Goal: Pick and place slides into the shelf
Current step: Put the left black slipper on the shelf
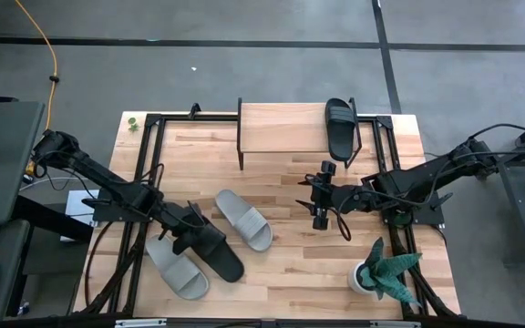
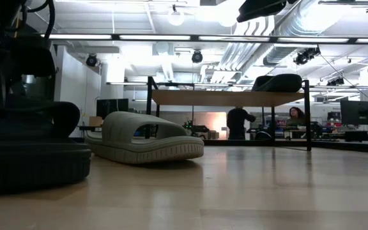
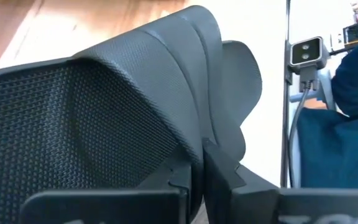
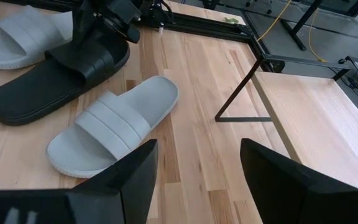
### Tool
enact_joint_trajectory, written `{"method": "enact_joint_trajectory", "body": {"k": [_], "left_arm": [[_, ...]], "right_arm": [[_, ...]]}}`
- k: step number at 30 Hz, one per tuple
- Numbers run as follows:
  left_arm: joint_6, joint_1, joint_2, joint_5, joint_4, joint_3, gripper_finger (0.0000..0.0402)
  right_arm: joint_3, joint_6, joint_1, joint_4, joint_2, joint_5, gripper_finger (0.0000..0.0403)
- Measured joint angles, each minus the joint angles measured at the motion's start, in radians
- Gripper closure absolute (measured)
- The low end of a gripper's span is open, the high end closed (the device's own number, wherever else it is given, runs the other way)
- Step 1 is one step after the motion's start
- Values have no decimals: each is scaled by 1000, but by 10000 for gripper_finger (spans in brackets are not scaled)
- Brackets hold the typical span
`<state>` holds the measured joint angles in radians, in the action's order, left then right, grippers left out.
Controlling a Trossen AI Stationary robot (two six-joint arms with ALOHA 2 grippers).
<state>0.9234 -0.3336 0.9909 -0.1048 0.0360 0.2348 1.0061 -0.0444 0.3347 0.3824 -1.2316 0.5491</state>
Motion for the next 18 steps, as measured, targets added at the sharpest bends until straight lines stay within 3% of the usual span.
{"method": "enact_joint_trajectory", "body": {"k": [18], "left_arm": [[-2, -1, 0, -93, 135, 1, 398]], "right_arm": [[0, 26, 0, -8, 0, 38, 182]]}}
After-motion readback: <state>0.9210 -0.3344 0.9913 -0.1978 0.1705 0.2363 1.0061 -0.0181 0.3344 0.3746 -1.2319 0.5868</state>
